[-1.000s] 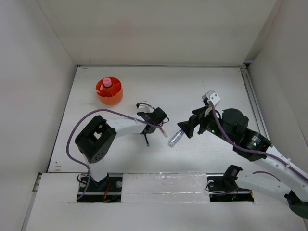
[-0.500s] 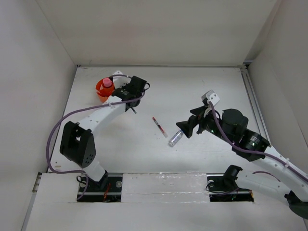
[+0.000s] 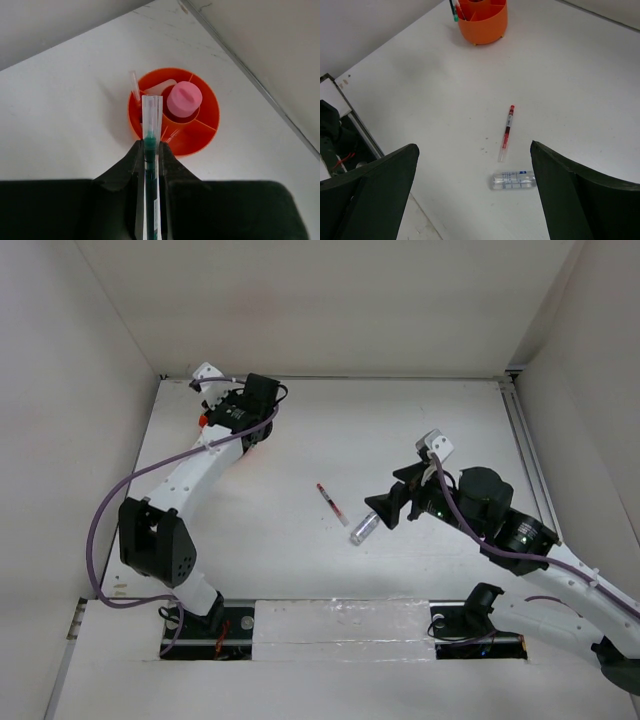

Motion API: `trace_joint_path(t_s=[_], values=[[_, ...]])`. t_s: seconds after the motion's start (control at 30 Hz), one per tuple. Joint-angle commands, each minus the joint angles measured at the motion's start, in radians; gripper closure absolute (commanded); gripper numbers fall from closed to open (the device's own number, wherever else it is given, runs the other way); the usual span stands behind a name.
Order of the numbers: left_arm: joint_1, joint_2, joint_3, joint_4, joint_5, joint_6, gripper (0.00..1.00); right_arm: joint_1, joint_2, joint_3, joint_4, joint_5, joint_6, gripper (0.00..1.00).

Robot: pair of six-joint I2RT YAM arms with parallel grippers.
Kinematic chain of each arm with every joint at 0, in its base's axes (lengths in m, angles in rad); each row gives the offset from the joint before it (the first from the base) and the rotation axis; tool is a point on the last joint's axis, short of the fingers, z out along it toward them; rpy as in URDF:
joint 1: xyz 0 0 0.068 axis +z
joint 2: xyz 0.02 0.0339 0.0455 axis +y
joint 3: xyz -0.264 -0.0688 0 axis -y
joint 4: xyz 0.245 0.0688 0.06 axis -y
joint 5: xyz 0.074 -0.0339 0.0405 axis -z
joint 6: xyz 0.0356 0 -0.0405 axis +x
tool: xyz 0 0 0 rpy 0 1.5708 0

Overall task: Sort the stationery into containers
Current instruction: Place the pen in the storage box.

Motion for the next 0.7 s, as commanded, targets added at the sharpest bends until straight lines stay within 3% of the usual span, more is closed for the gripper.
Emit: trace_joint_path(t_s=[0.0,0.13,0.33,0.67], values=[[0.027,-0.034,0.033,-0.050,-0.174,-0.111,1.00,-0.007,-0.006,0.004,0.072,-0.017,-0.014,0.01],[0.113,-0.065,-0.019,0.054,-0.206,-0.065,1.00,-0.007,0.004,0.004,0.072,-0.027,-0.014,0.01],[0.200,-0.138,-0.170,0.469,-0.147,0.146,1.00,-0.007,0.022,0.004,0.082,-0.036,-0.023,0.01],[0.243,0.020,-0.094,0.510,-0.166,0.147,1.00,-0.007,0.040,0.004,0.082,-0.045,-0.023,0.01]])
